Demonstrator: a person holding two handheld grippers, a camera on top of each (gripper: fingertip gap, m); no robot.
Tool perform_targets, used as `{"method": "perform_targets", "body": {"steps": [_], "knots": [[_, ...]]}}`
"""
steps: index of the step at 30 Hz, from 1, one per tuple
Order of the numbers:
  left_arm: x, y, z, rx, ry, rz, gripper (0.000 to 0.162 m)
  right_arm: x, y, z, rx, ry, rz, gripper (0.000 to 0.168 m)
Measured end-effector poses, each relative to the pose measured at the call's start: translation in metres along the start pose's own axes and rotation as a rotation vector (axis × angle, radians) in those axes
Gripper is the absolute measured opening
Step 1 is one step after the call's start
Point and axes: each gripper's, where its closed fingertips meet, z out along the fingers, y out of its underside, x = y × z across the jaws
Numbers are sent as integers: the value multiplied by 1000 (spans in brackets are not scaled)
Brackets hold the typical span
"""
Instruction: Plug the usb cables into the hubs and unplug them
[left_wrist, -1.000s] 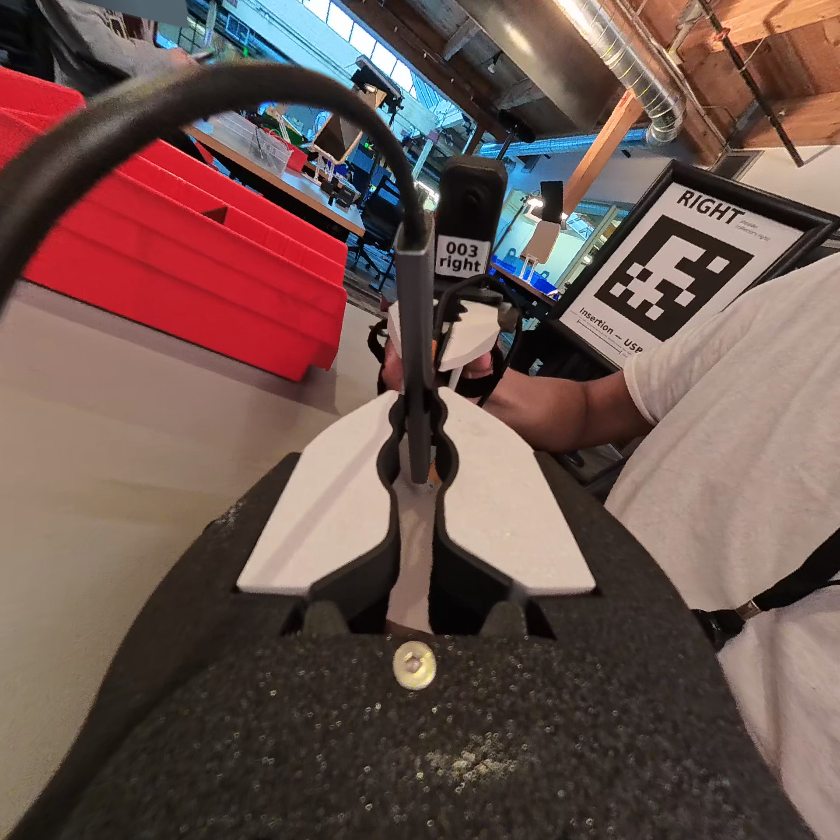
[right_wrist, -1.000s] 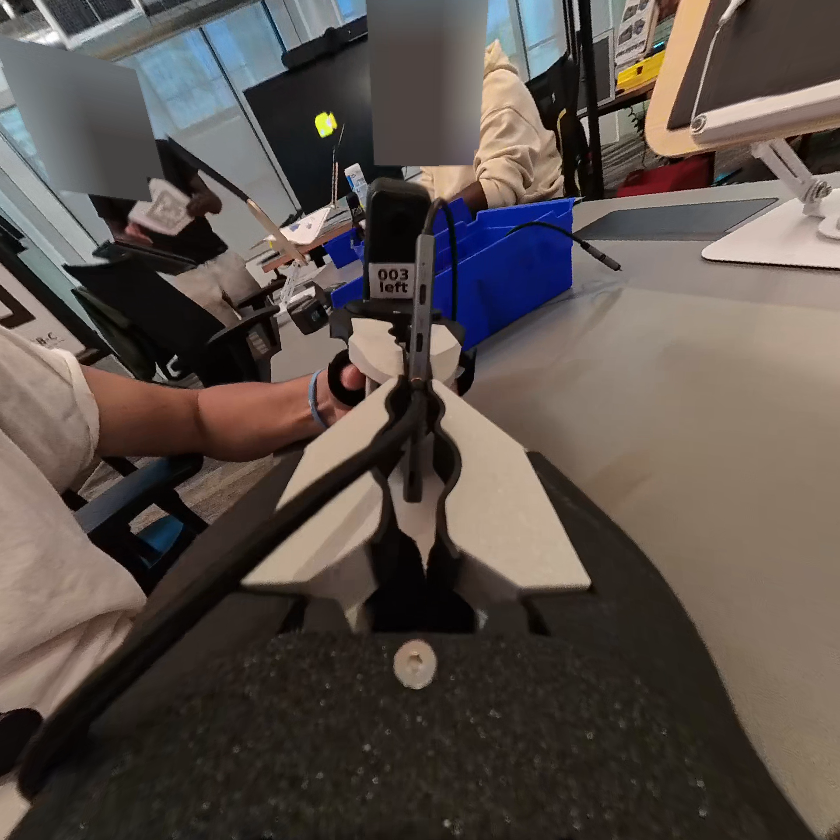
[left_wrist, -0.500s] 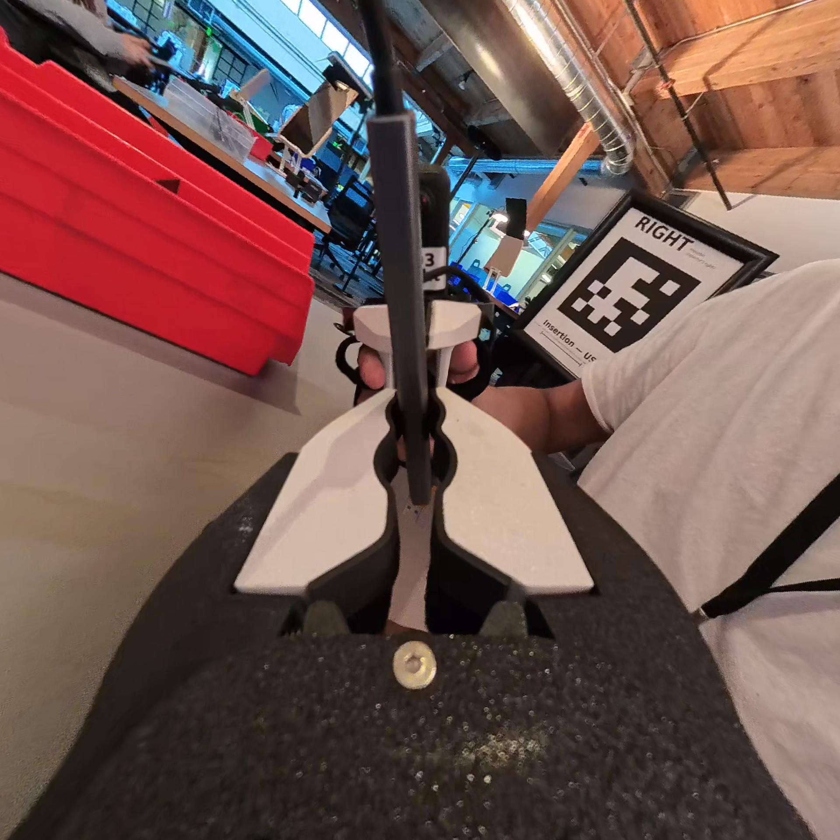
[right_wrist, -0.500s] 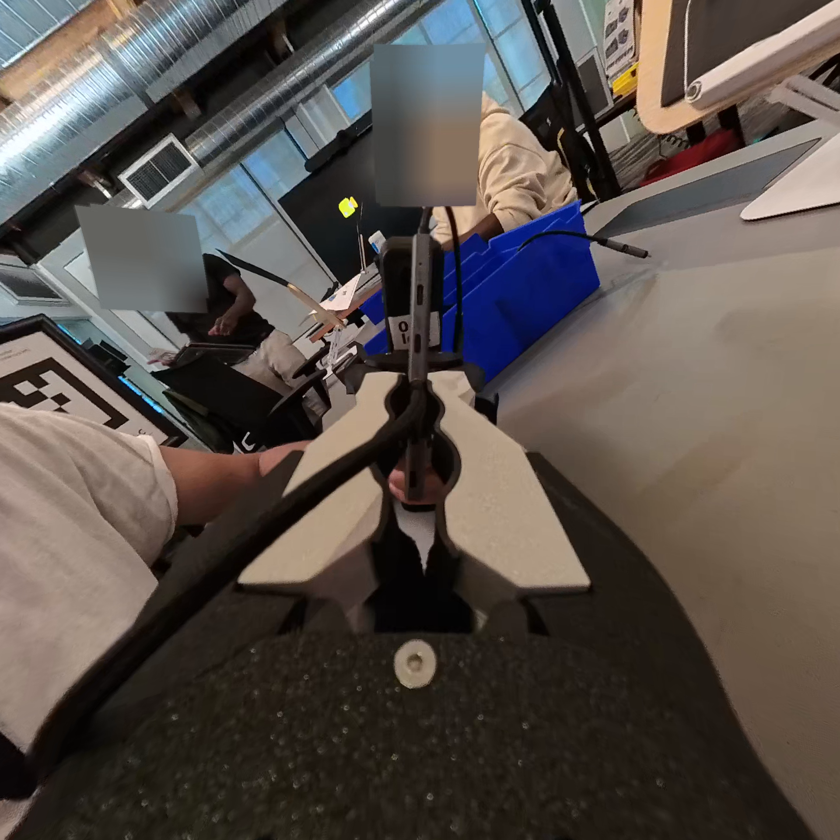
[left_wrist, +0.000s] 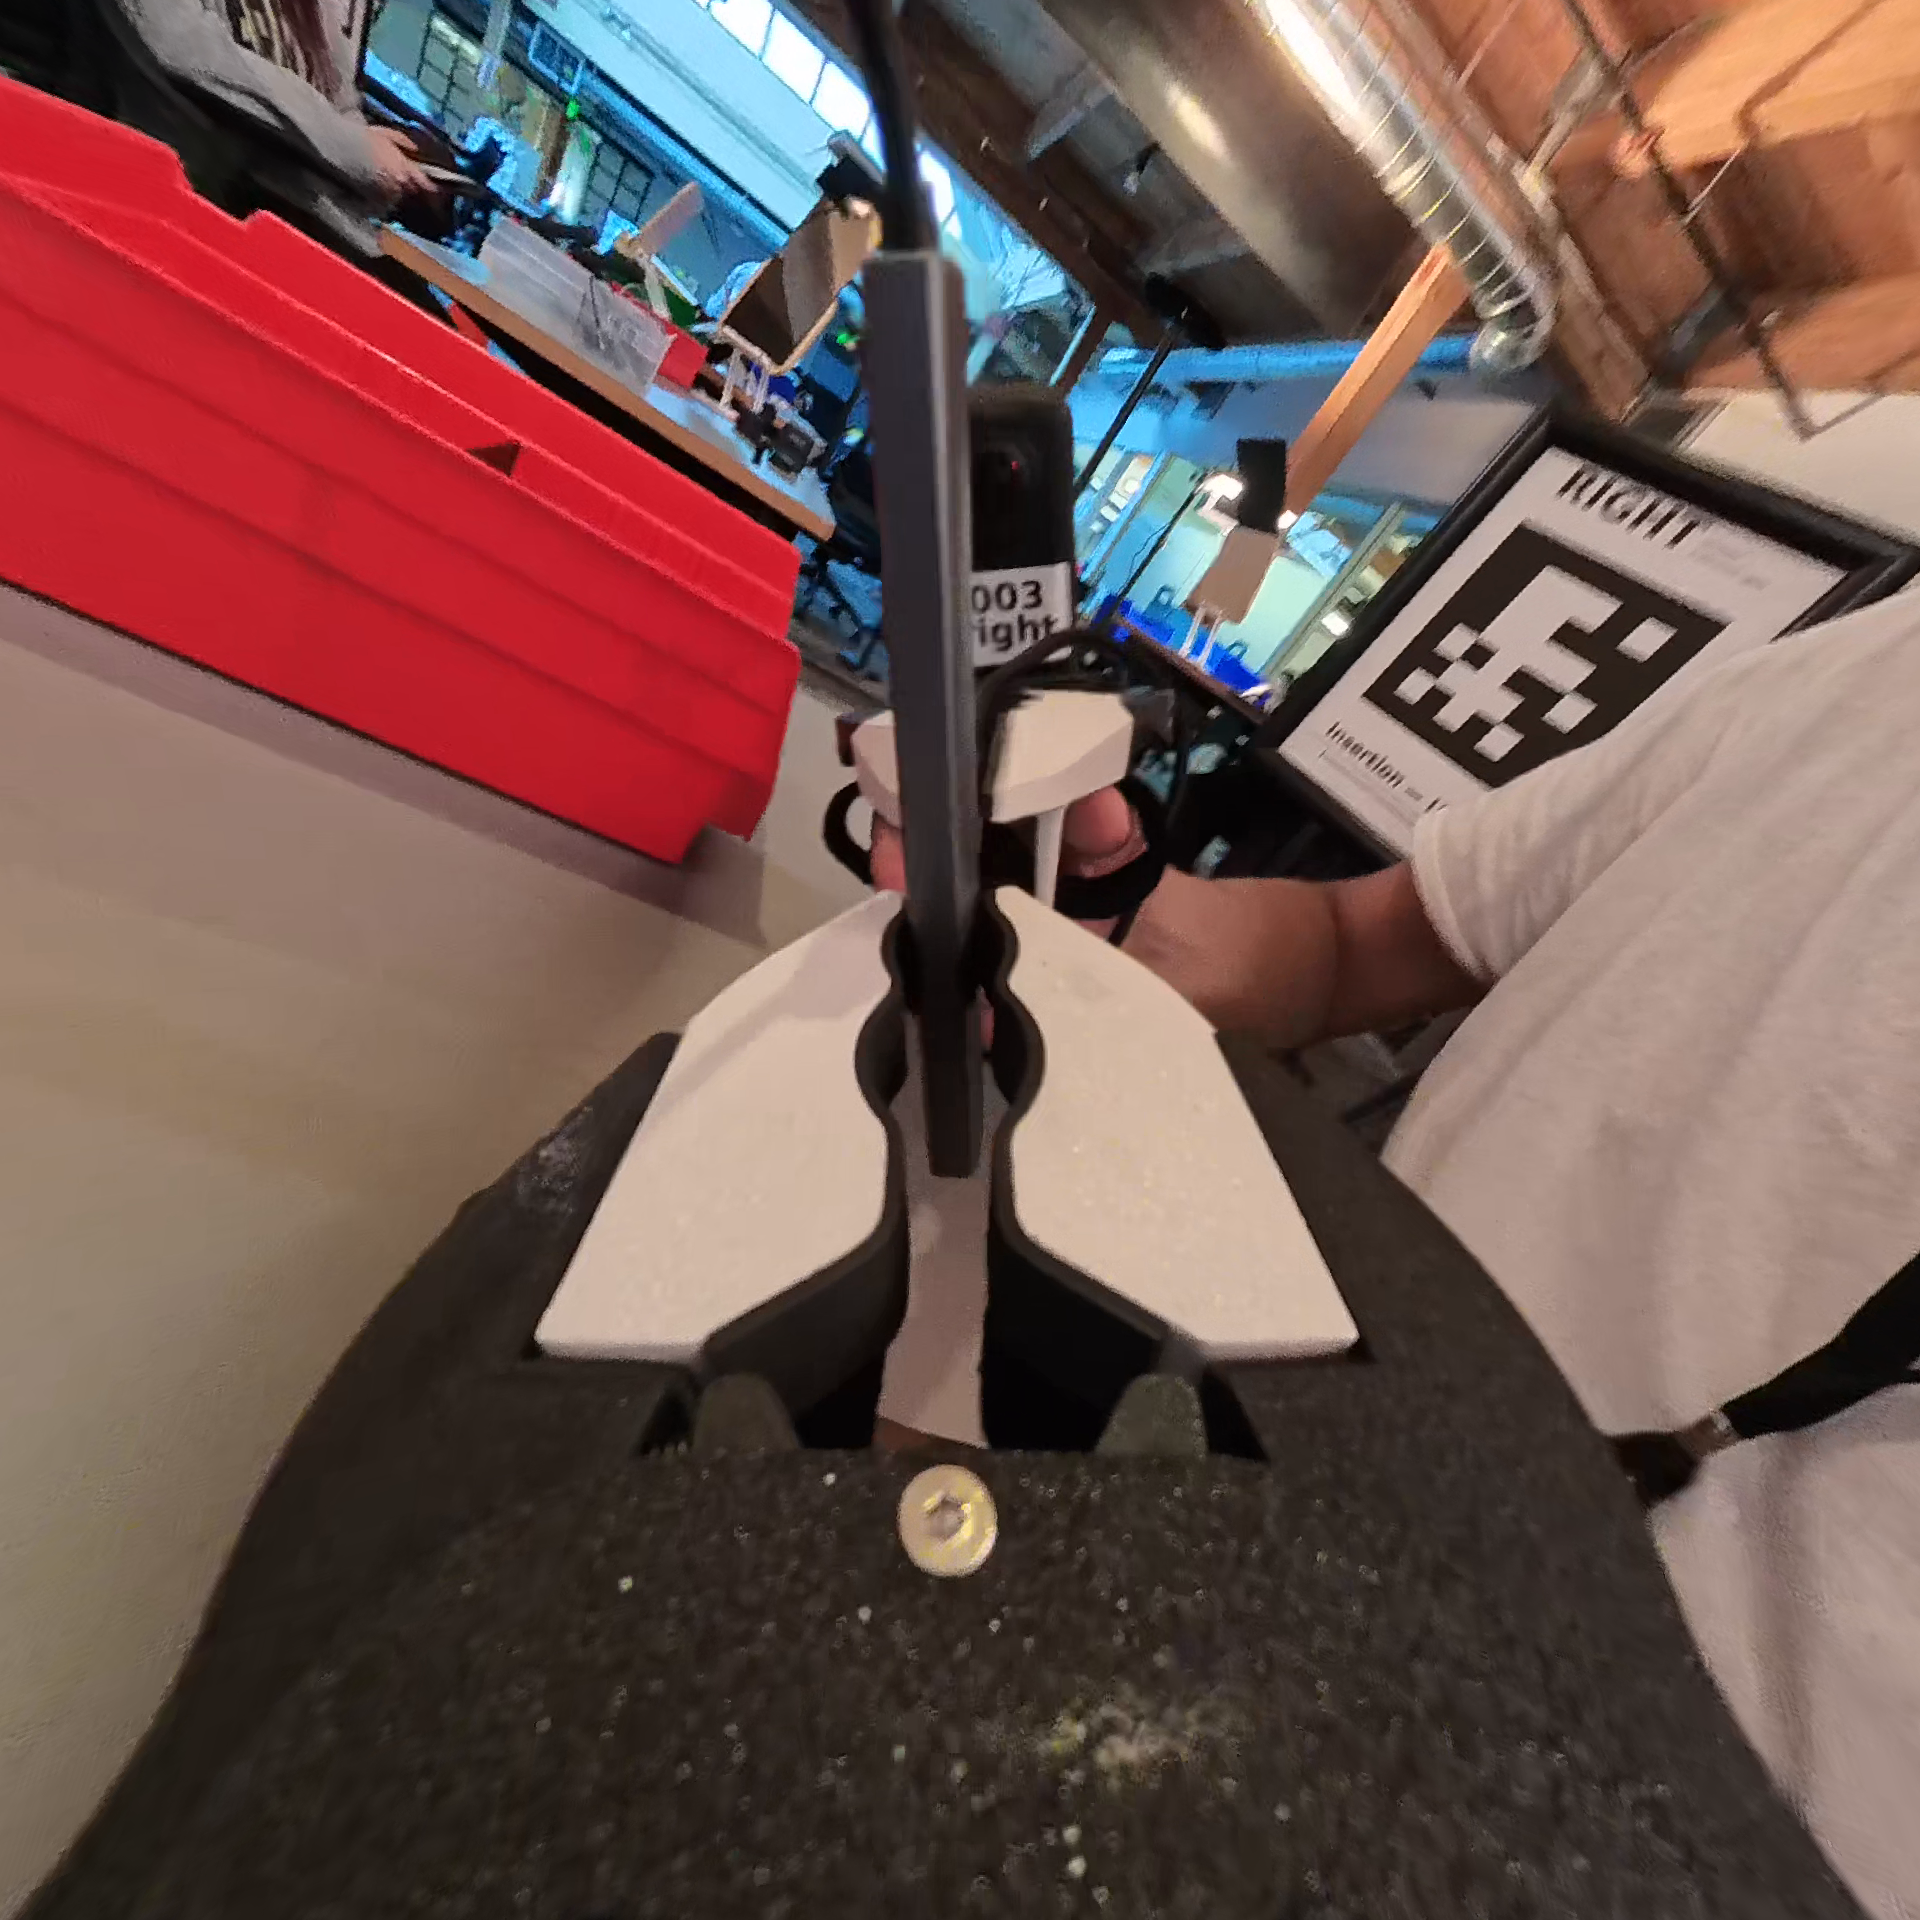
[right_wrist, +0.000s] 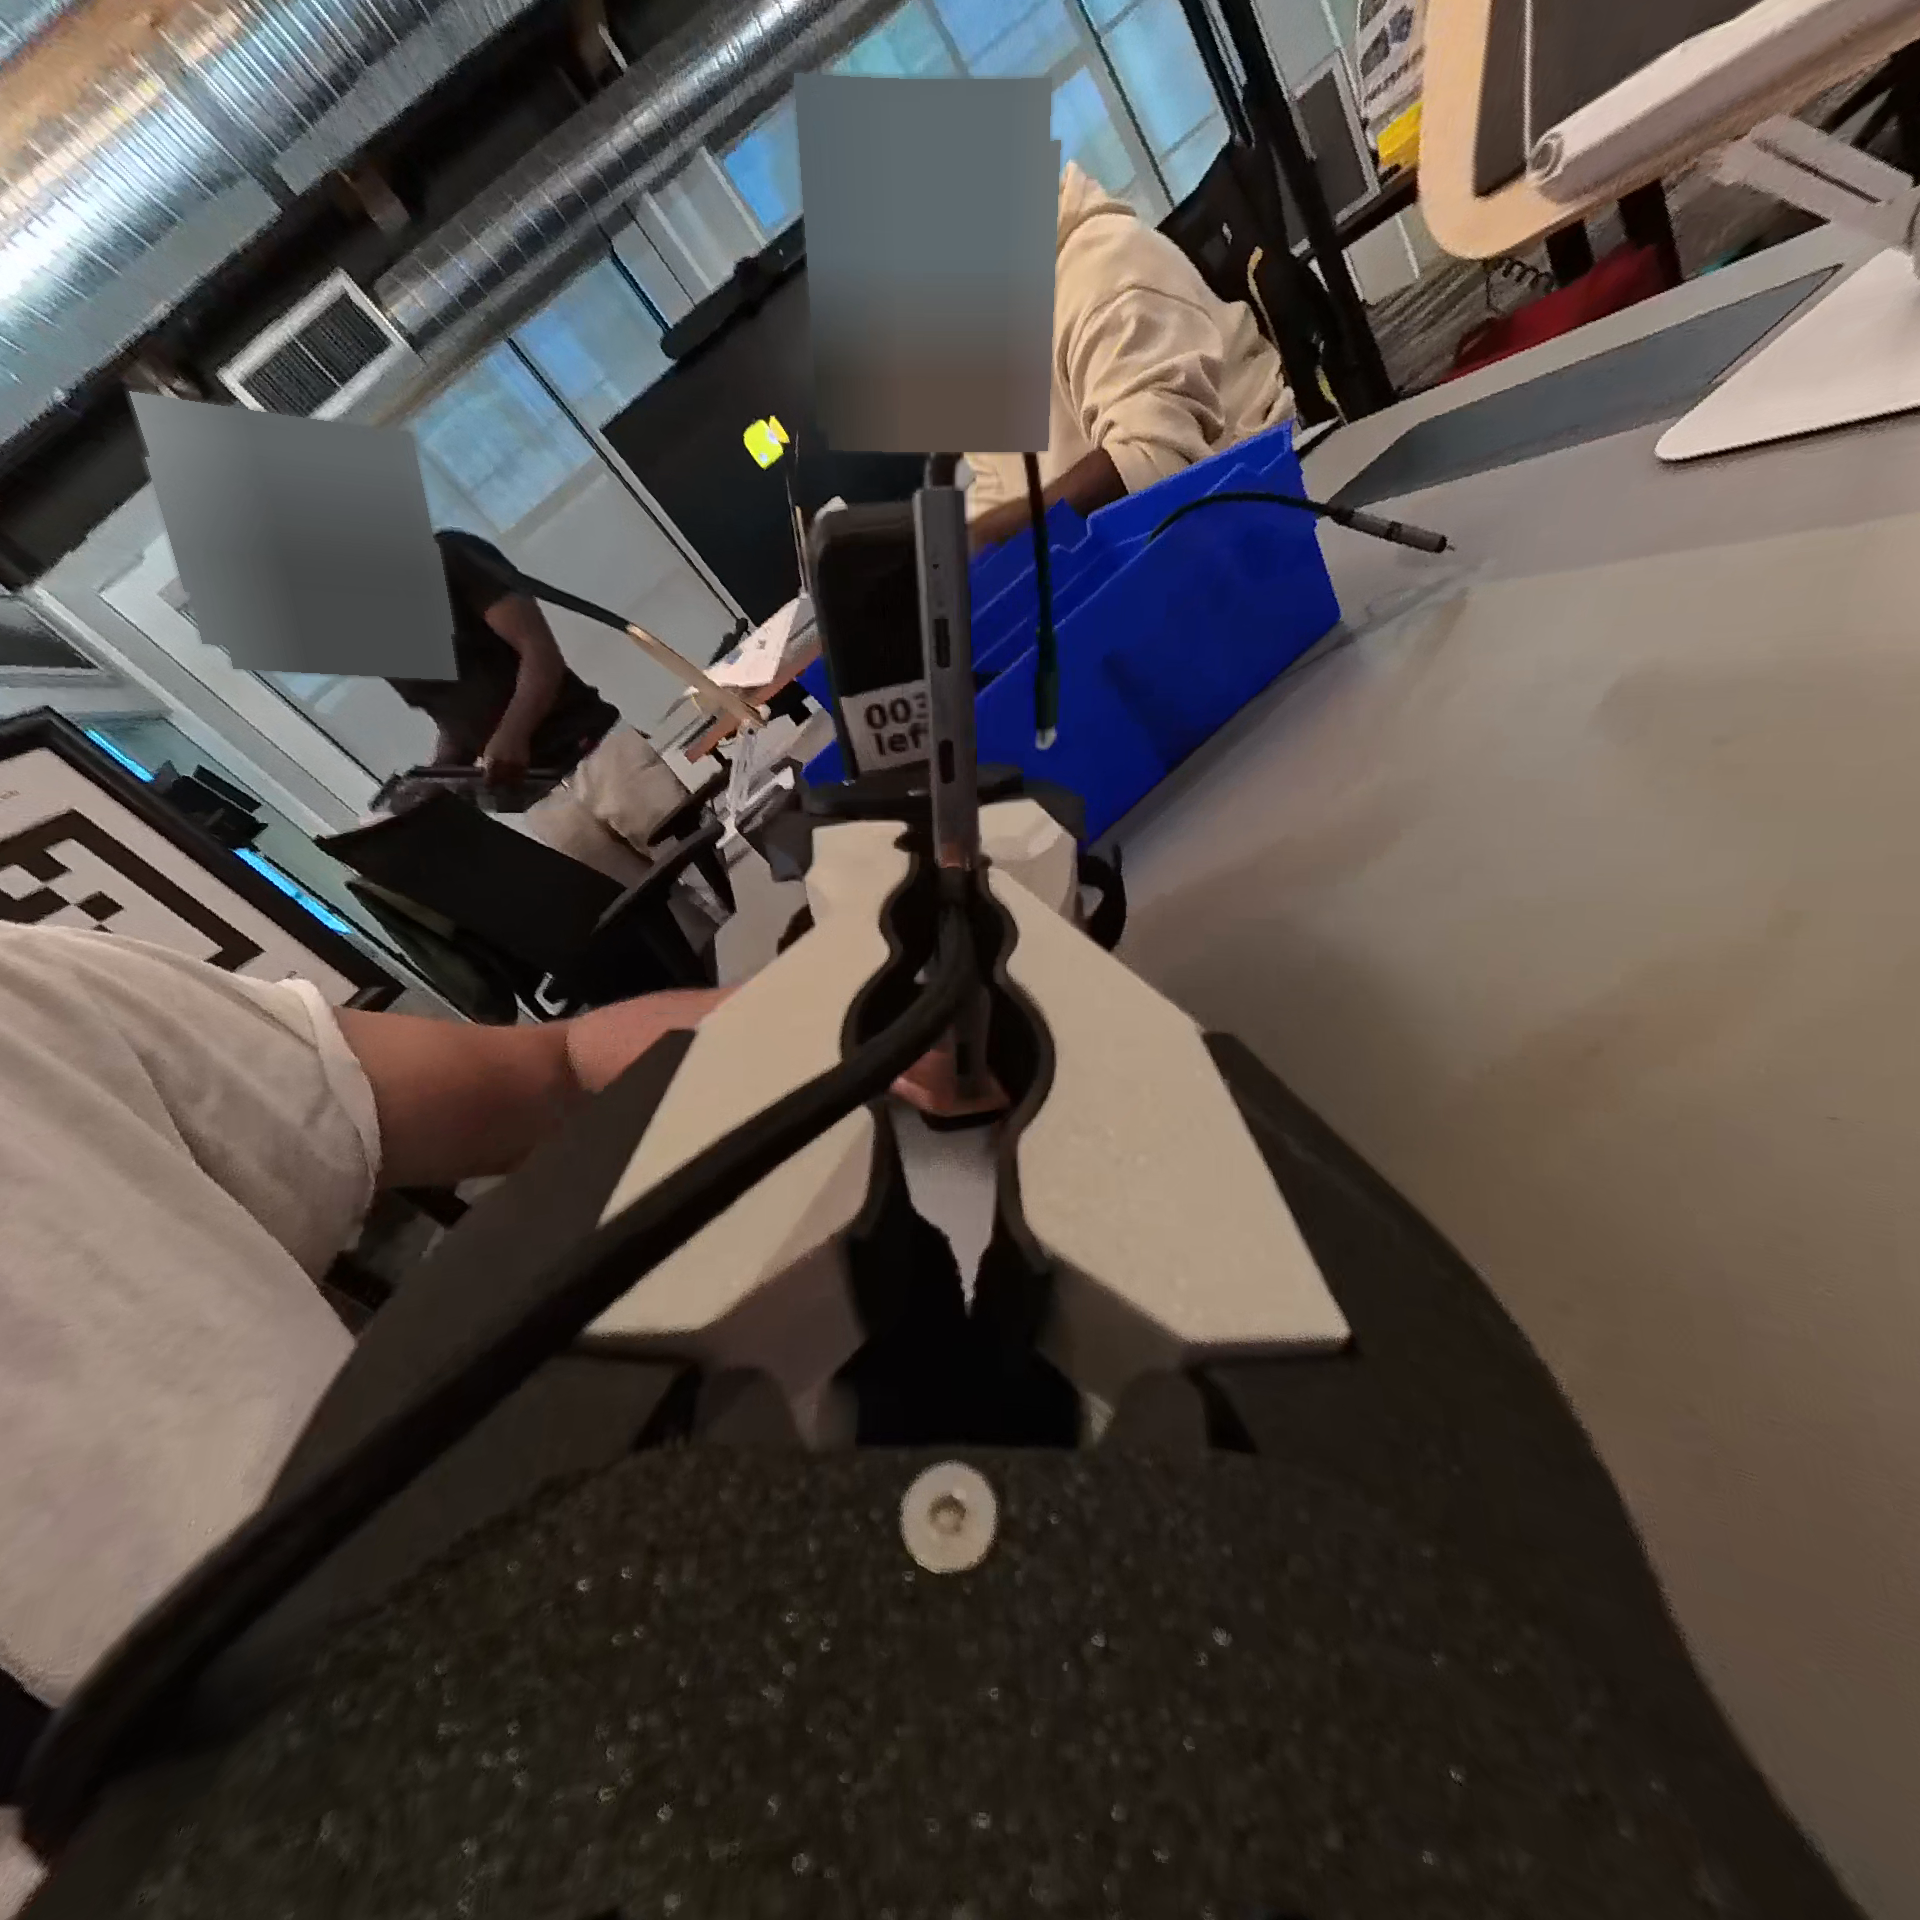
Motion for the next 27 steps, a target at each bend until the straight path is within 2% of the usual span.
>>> {"method": "perform_targets", "body": {"steps": [9,13,27], "knots": [[-5,-9,-9,32,-57,42,10,2,3,-1,-12,2,13,4],[1,-11,-12,63,13,-18,10,-2,3,0,-12,-28,34,4],[11,-11,-10,77,83,-48,9,-12,3,-3,-55,-41,-49,4]]}}
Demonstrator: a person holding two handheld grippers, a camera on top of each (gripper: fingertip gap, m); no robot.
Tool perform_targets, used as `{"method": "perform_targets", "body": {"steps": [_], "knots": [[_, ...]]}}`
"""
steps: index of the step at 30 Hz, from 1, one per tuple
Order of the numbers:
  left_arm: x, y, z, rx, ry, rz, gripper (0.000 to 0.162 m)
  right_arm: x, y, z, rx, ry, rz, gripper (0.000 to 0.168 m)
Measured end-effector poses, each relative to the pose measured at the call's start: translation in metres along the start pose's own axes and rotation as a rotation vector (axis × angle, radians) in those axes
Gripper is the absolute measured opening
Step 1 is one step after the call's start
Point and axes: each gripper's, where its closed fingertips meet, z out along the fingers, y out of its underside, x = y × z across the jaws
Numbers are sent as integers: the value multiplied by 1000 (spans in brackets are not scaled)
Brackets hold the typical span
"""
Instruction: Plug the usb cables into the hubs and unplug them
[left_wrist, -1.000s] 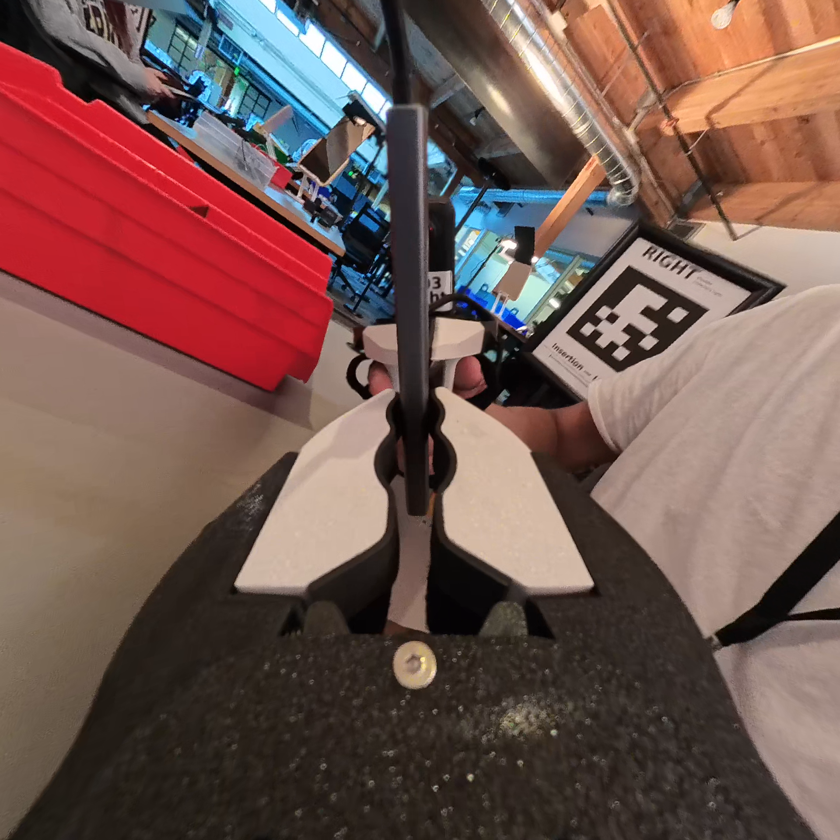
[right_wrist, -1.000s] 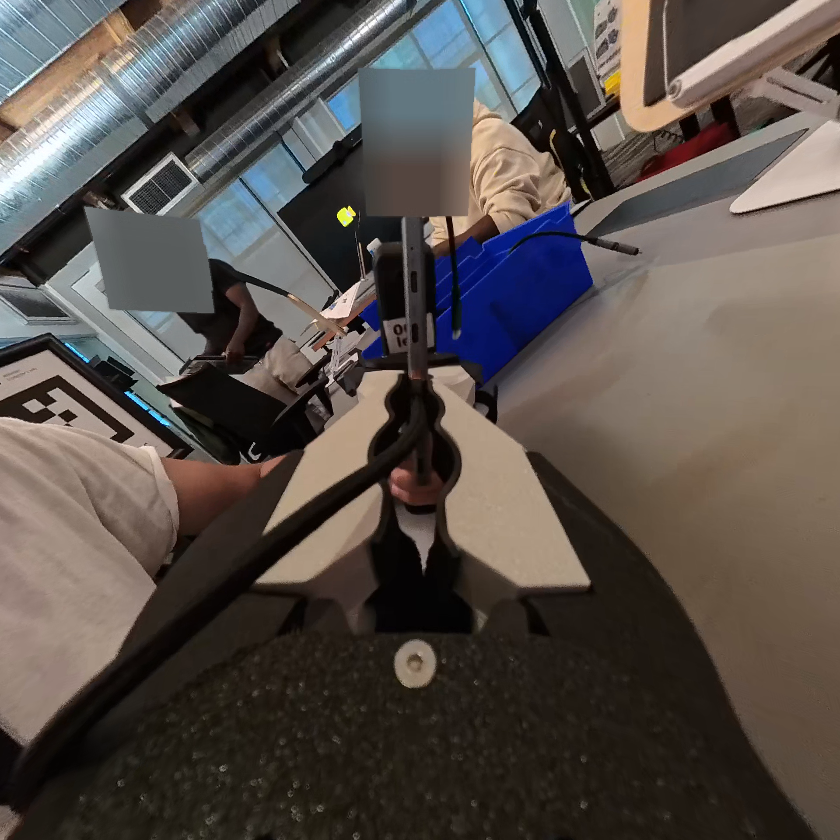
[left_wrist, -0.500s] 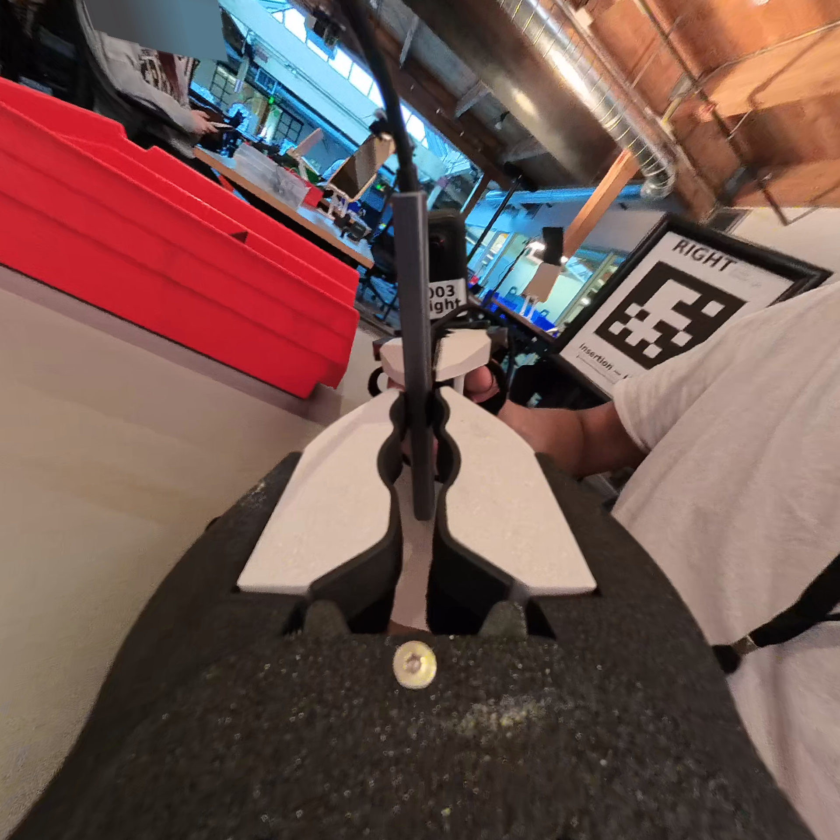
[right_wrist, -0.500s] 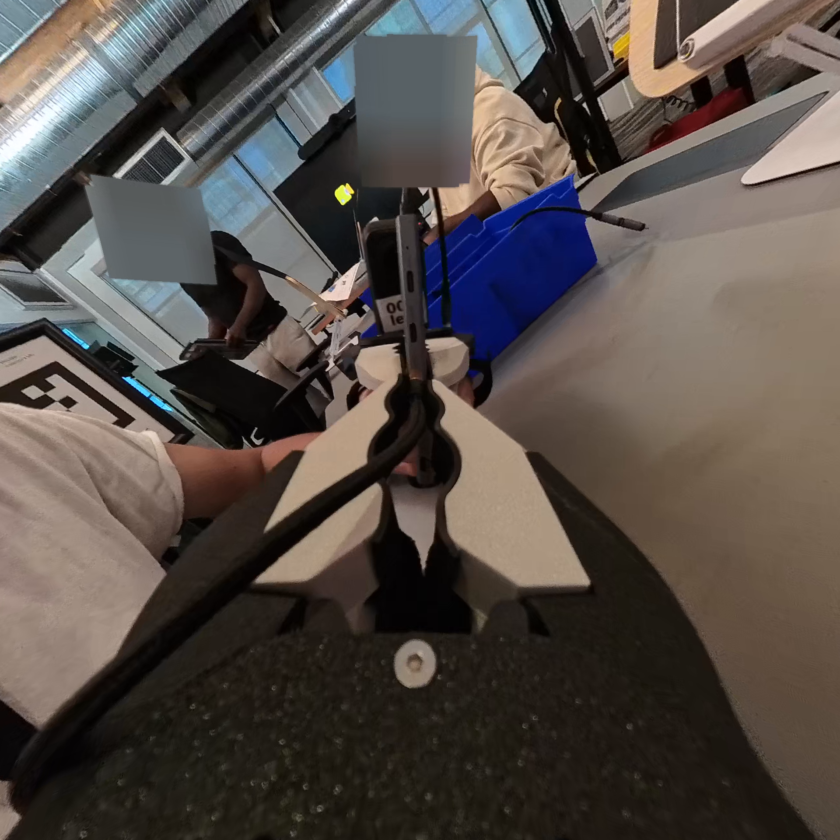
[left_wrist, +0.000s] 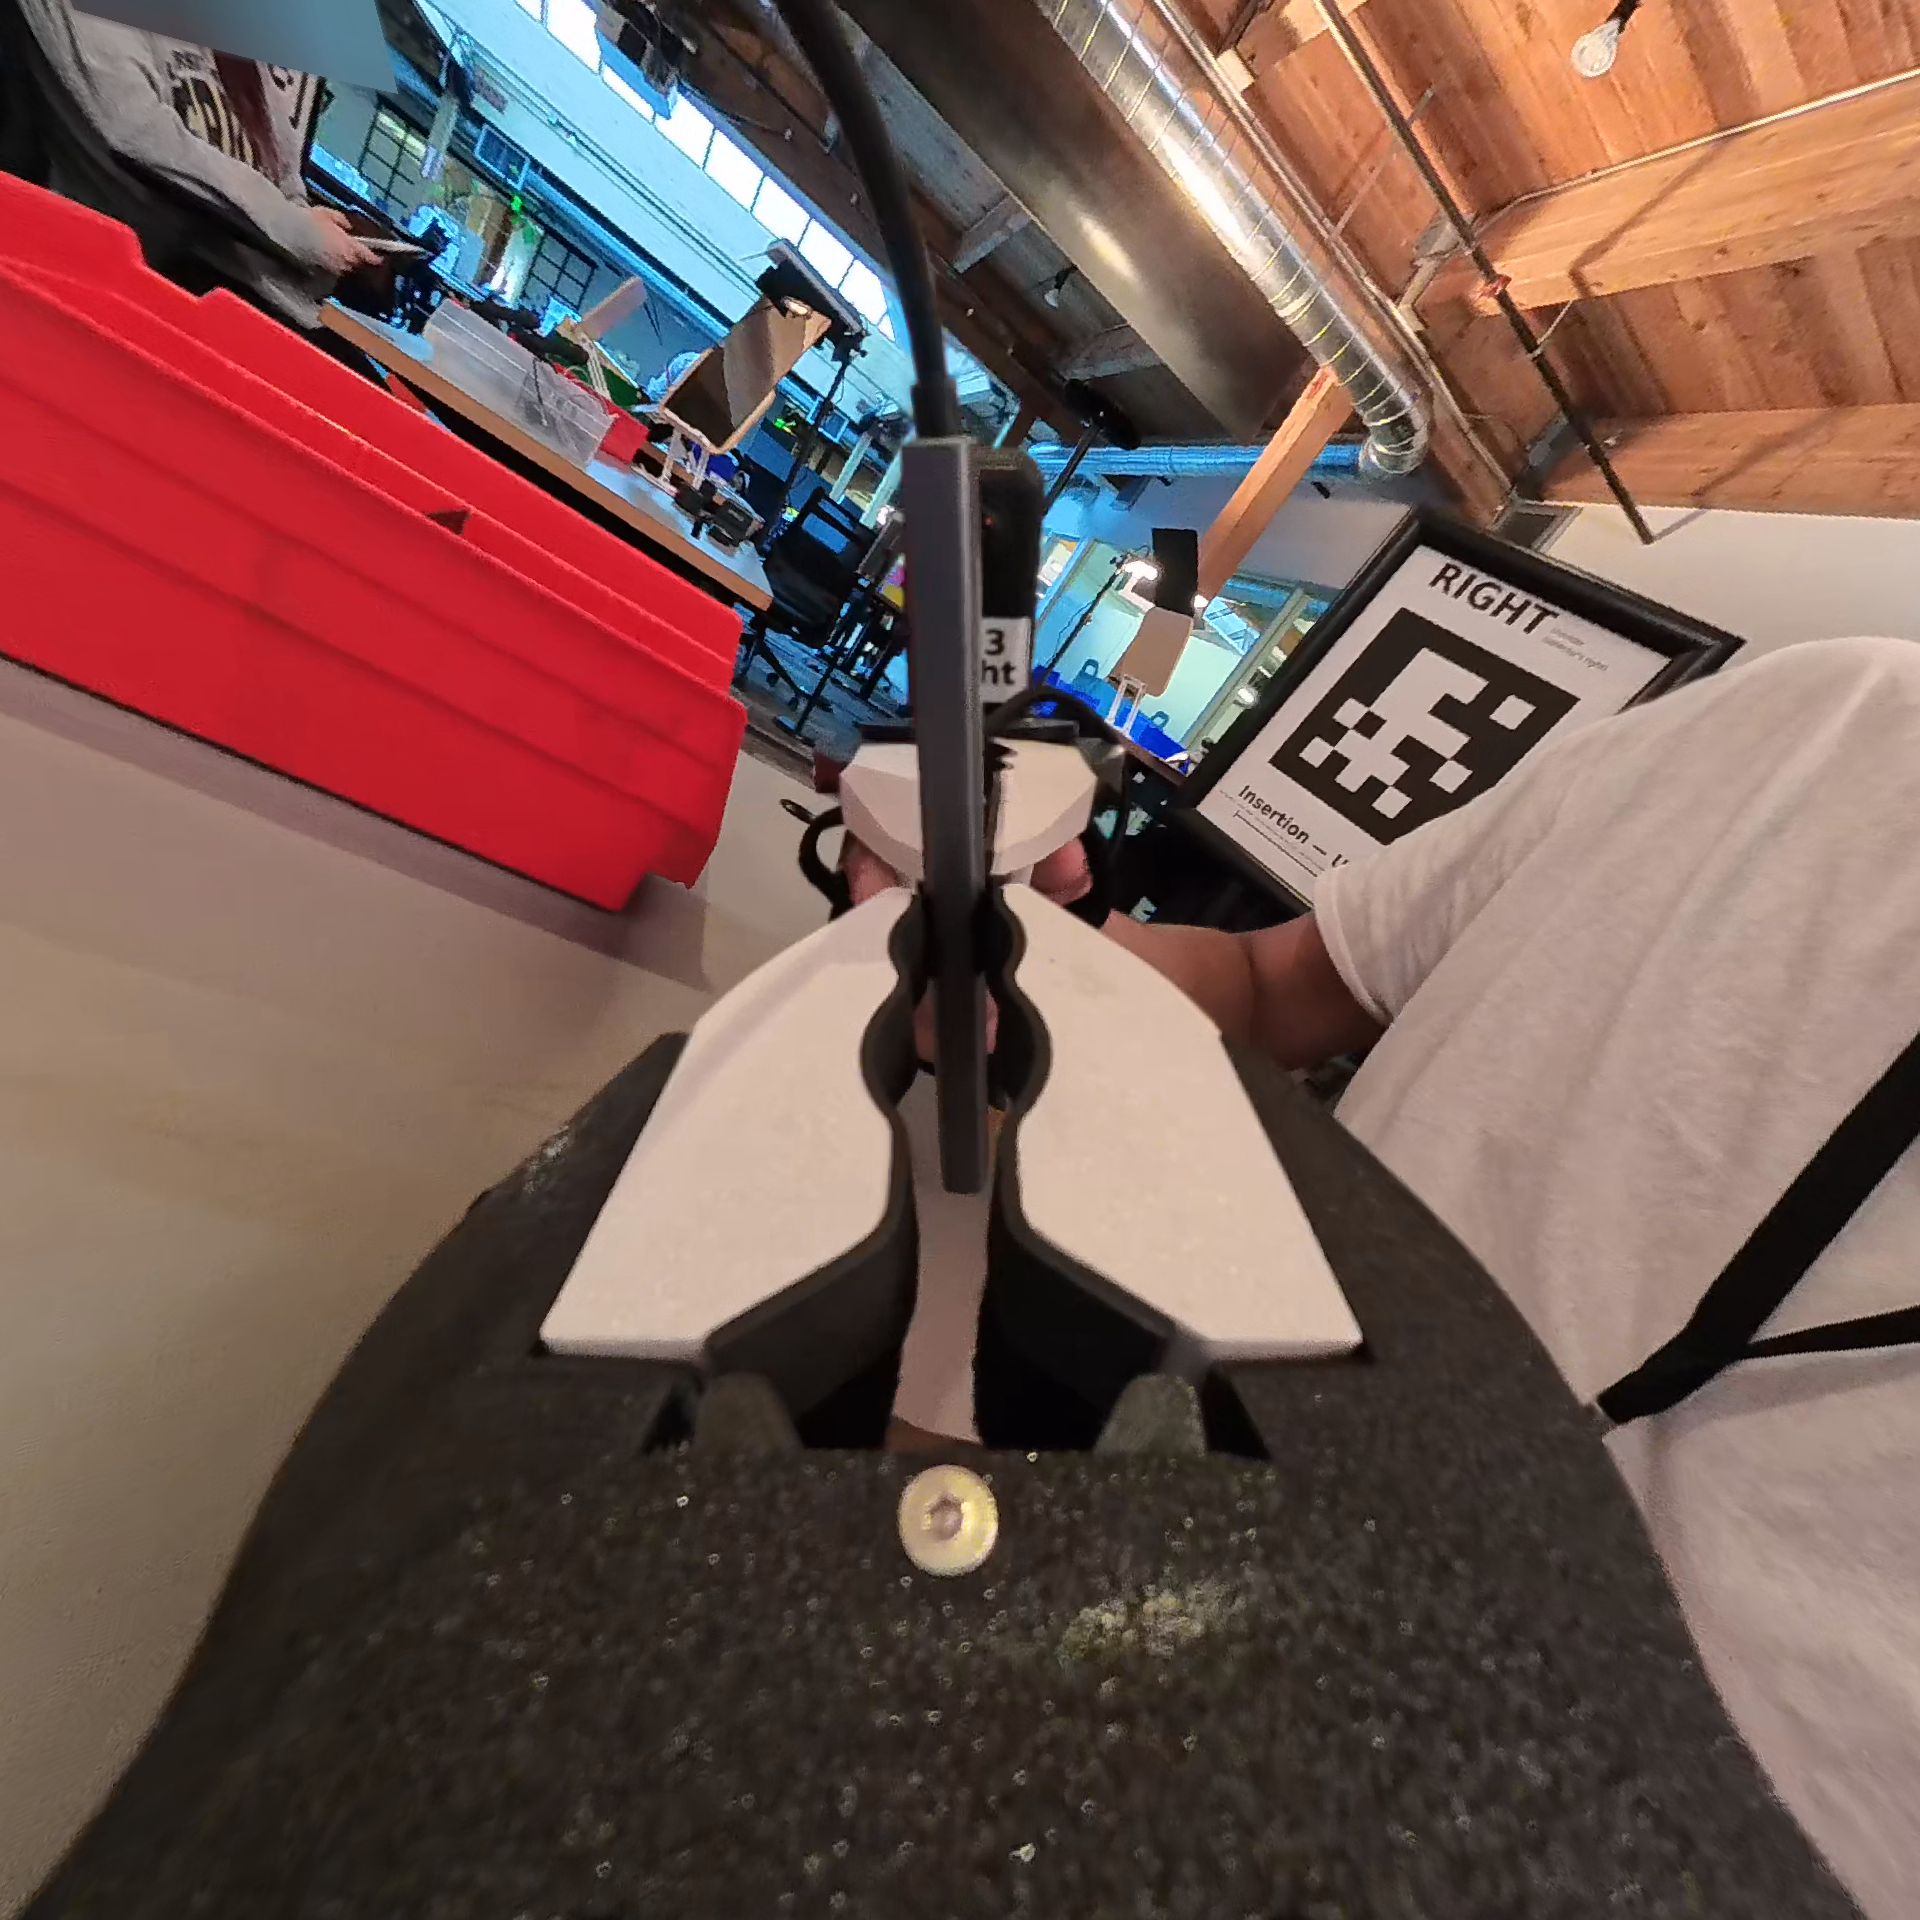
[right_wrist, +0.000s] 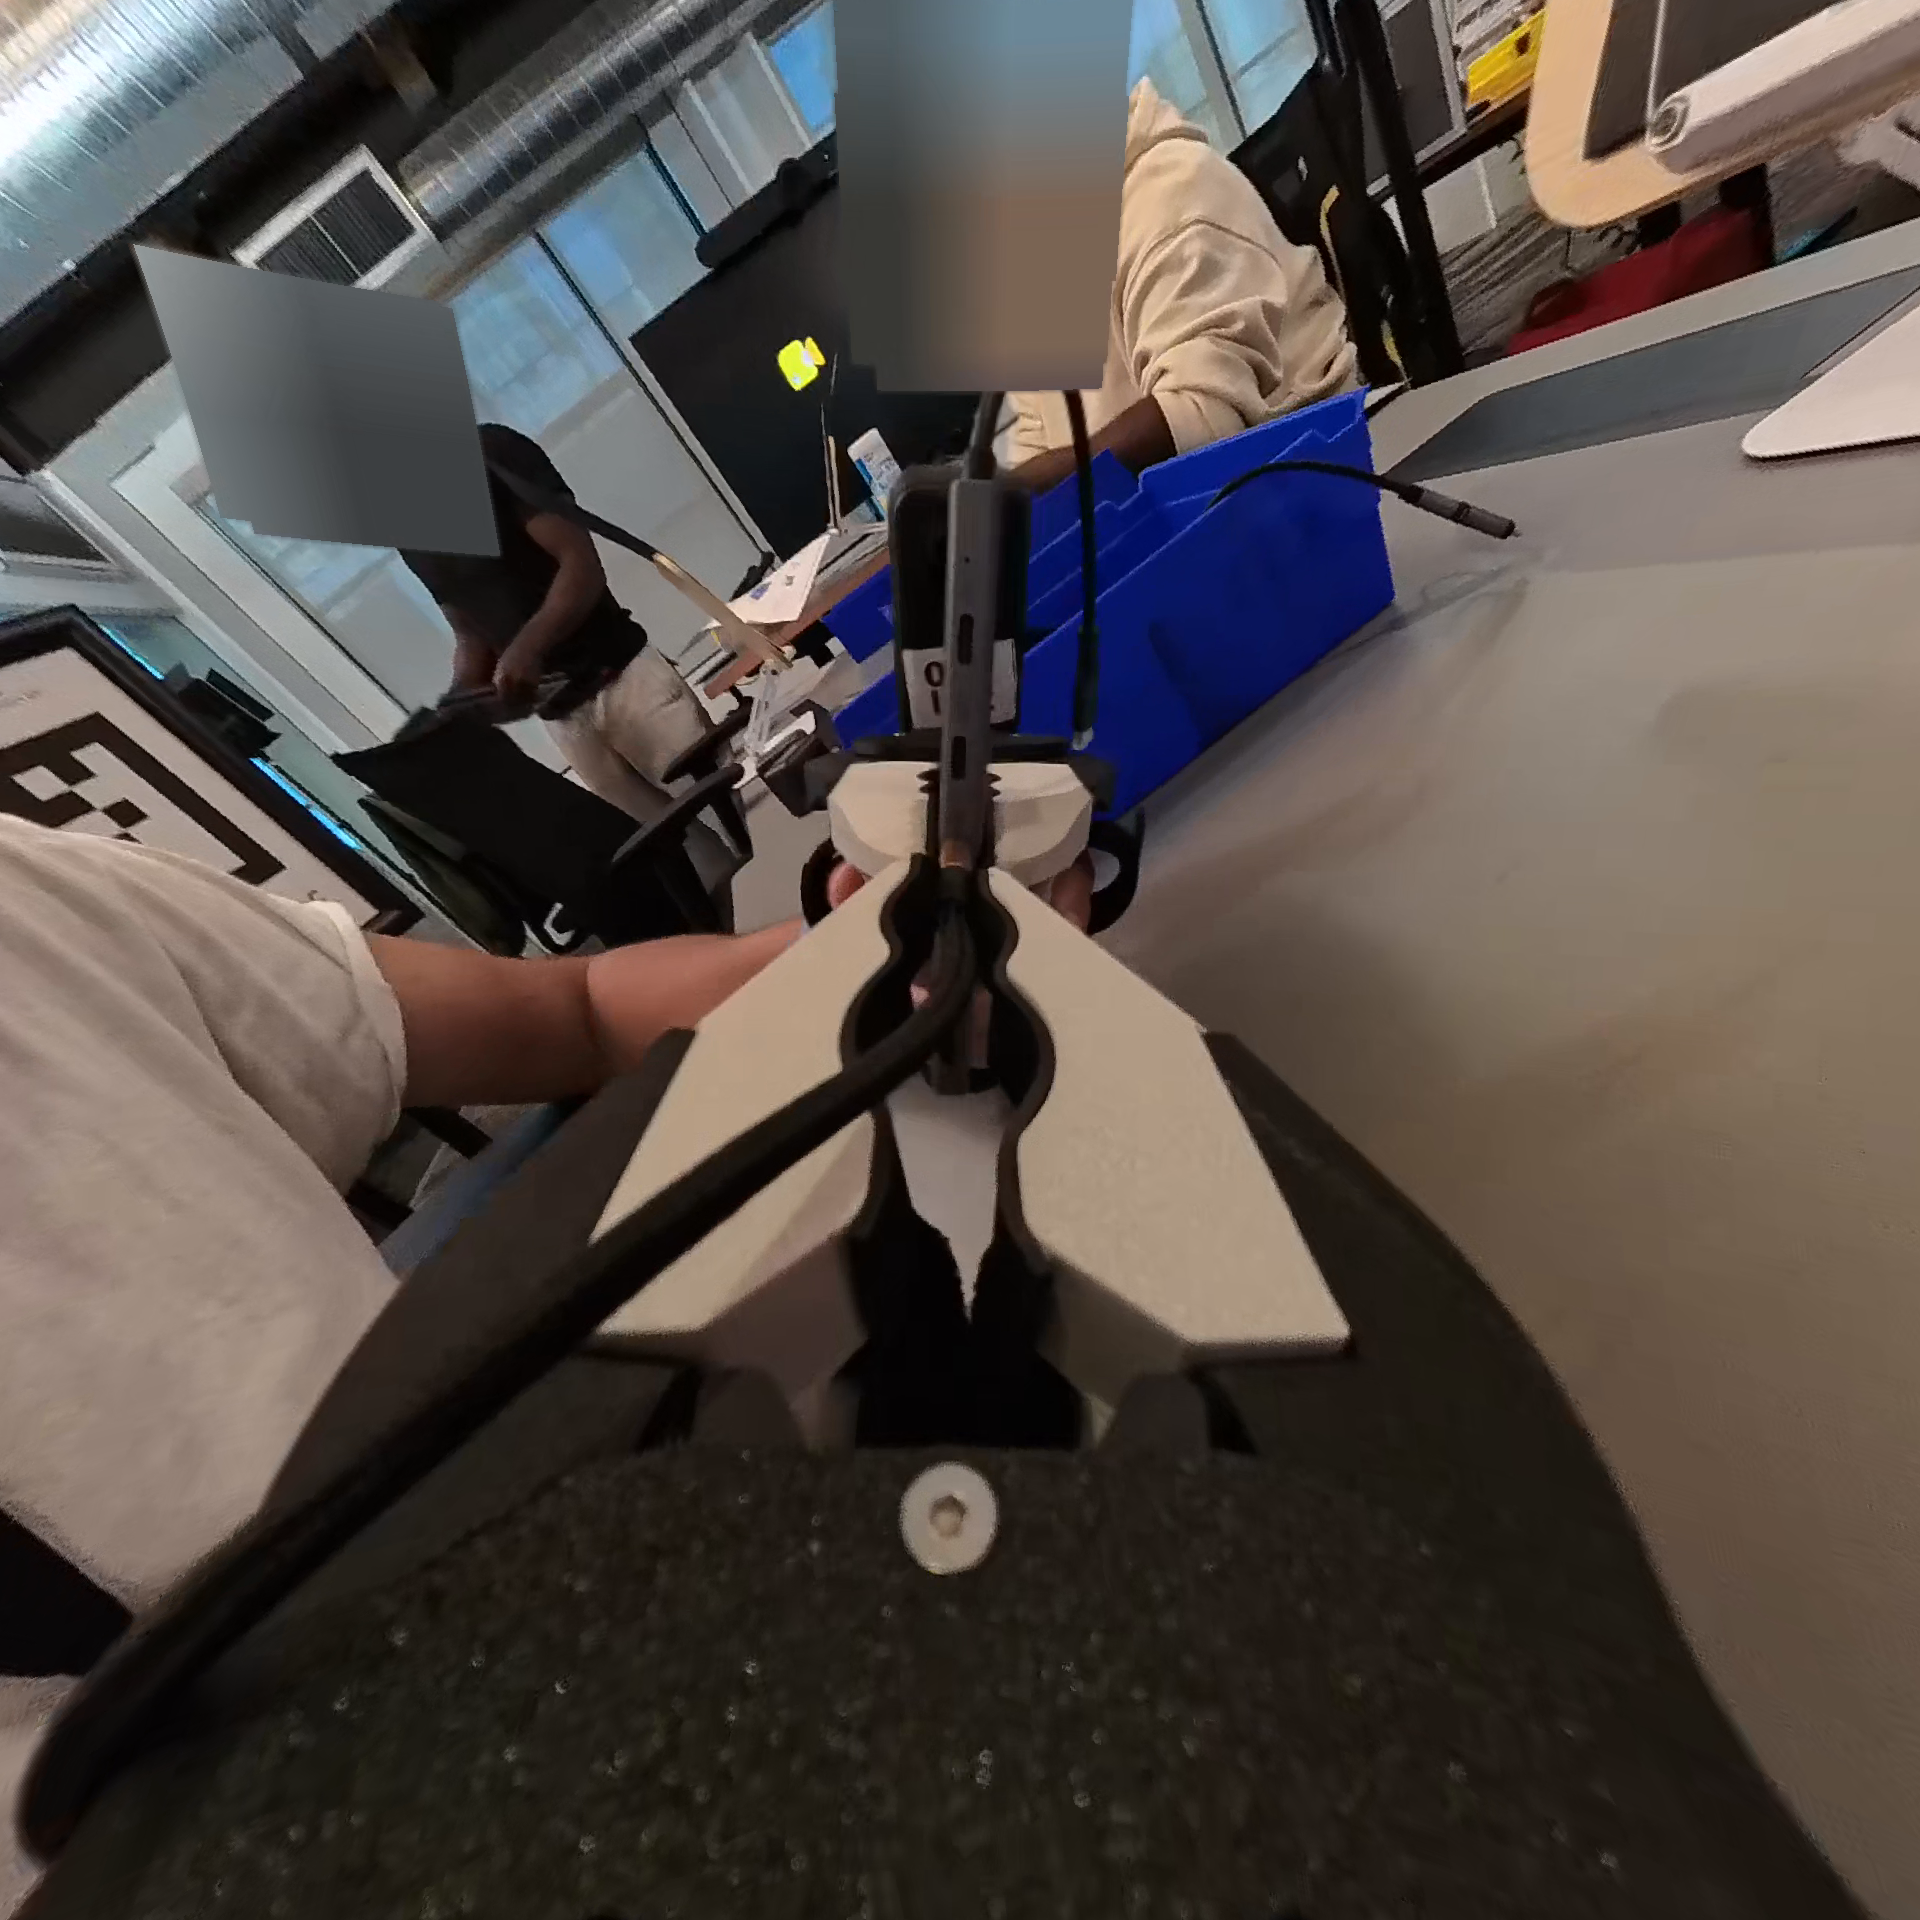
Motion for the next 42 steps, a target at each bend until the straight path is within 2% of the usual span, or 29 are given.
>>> {"method": "perform_targets", "body": {"steps": [7,10,15,22,23,25,26,28,29,33,34,37,39,40,42], "knots": [[-5,1,-2,-10,-21,-4,9,6,3,1,3,6,93,4],[1,4,-2,-44,-9,43,10,-1,5,1,-4,-15,79,4],[2,0,-1,-7,5,17,10,0,1,1,1,-5,60,4],[-3,0,-4,-21,-38,35,10,5,3,-1,10,4,100,5],[-4,-11,-13,30,-39,41,10,13,-22,-18,145,25,135,4],[-18,-50,-50,225,-72,-3,10,30,-51,-60,239,77,127,3],[-19,-46,-48,195,-95,28,10,20,-52,-60,208,68,74,4],[-5,-10,-12,4,-68,110,10,-9,-44,-40,119,33,-54,5],[-1,2,-1,-37,-45,103,10,-11,-42,-37,94,51,-83,5],[-10,4,-5,-52,-66,61,10,11,-58,-59,88,187,-100,4],[-12,7,-5,-69,-84,81,10,21,-65,-67,57,273,-155,4],[-11,22,5,-139,-96,104,10,48,-106,-111,-91,616,-434,5],[-11,31,11,-187,-98,118,10,70,-144,-156,-180,905,-565,4],[-7,31,13,-187,-81,123,10,84,-157,-179,-269,1049,-623,4],[-4,29,13,-170,-67,114,10,116,-162,-218,-531,1287,-657,5]]}}
